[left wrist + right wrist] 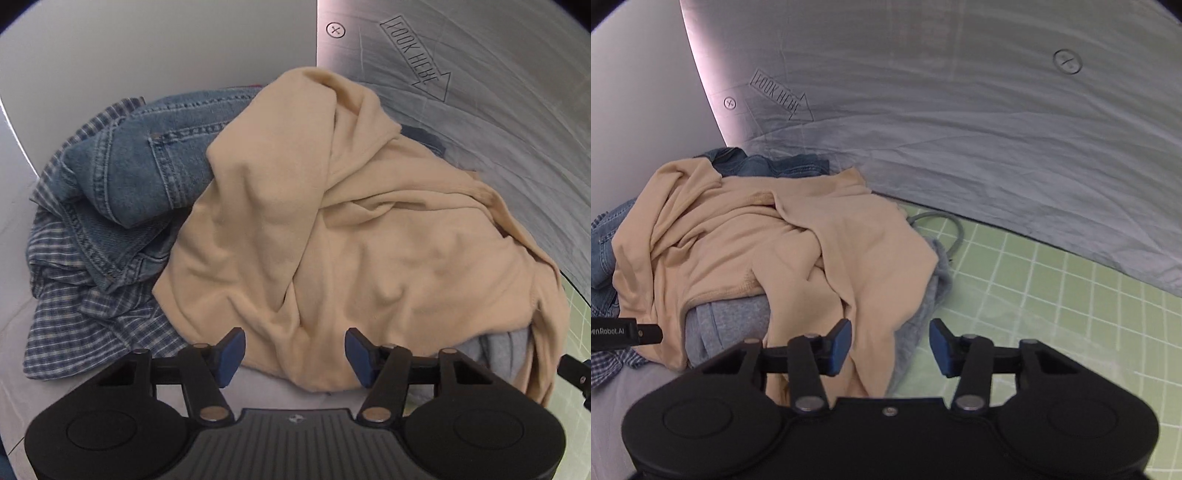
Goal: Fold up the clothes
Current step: 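Grasp the beige sweater with both grippers from the pile, then pull the beige sweater out onto the mat with both grippers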
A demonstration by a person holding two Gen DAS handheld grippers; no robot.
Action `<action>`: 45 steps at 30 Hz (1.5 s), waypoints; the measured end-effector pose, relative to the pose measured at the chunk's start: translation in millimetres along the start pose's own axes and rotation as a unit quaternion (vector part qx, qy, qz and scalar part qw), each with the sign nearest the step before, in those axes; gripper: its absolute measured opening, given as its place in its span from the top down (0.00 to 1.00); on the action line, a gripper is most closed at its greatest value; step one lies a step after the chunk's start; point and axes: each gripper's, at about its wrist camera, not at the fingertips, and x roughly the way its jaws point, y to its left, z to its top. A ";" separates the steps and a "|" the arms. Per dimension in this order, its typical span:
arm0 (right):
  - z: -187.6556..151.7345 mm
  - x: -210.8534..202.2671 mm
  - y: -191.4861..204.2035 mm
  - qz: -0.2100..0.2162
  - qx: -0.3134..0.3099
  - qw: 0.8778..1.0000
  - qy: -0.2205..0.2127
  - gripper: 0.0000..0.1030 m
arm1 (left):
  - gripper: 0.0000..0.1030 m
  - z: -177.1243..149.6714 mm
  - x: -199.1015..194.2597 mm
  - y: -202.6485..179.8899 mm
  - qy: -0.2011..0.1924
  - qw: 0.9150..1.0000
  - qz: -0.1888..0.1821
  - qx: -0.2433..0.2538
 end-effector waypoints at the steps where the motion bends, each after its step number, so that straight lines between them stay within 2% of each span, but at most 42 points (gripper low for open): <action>1: -0.8 9.6 4.8 0.003 -0.002 1.000 0.008 0.53 | 0.41 2.0 8.0 1.6 0.008 1.000 -0.002 -0.006; 6: -4.9 32.7 16.3 0.005 -0.012 1.000 0.024 0.52 | 0.44 5.9 27.2 9.7 0.027 0.998 -0.033 -0.042; 8: -4.4 31.9 12.5 0.019 0.004 0.999 0.027 0.65 | 0.56 4.3 25.5 11.6 0.026 0.997 -0.050 -0.045; 9: -5.1 29.0 9.8 0.018 0.011 0.999 0.024 0.73 | 0.67 3.2 22.8 11.7 0.025 0.997 -0.056 -0.046; 10: -5.8 26.1 7.1 0.018 0.017 0.999 0.021 0.83 | 0.74 2.0 18.6 10.8 0.024 0.997 -0.055 -0.041; 13: -9.4 9.2 -3.0 0.013 0.026 1.000 0.001 0.89 | 0.88 -3.0 2.8 7.8 0.013 0.998 -0.049 -0.024; 16: -13.8 -11.8 -14.2 0.008 0.030 0.999 -0.023 0.90 | 0.91 -11.7 -21.5 11.6 -0.004 0.998 -0.057 -0.026; 22: -37.4 -95.3 -45.2 -0.023 0.040 0.996 -0.076 0.91 | 0.91 -42.1 -85.4 14.8 -0.032 0.995 -0.089 -0.014; 27: -98.2 -174.7 -87.1 -0.099 0.055 0.988 -0.106 0.91 | 0.91 -94.1 -133.7 -7.1 -0.022 0.991 -0.129 0.009; 30: -151.1 -220.4 -125.2 -0.160 0.079 0.978 -0.105 0.91 | 0.91 -143.7 -157.4 -30.8 0.007 0.986 -0.161 0.035; 33: -210.2 -262.0 -173.3 -0.223 0.126 0.962 -0.091 0.91 | 0.91 -204.5 -175.9 -57.4 0.044 0.978 -0.188 0.075; 37: -286.5 -301.6 -238.2 -0.293 0.211 0.931 -0.062 0.91 | 0.90 -277.0 -194.6 -82.3 0.081 0.970 -0.194 0.121; 41: -345.3 -337.1 -269.6 -0.326 0.257 0.909 -0.046 0.91 | 0.89 -323.3 -208.6 -94.5 0.100 0.966 -0.188 0.146; 42: -356.7 -343.8 -275.2 -0.330 0.266 0.905 -0.042 0.91 | 0.86 -329.2 -212.1 -95.3 0.098 0.967 -0.185 0.147; 45: -387.5 -359.3 -288.7 -0.320 0.286 0.903 -0.031 0.90 | 0.84 -341.9 -223.1 -99.4 0.087 0.970 -0.174 0.149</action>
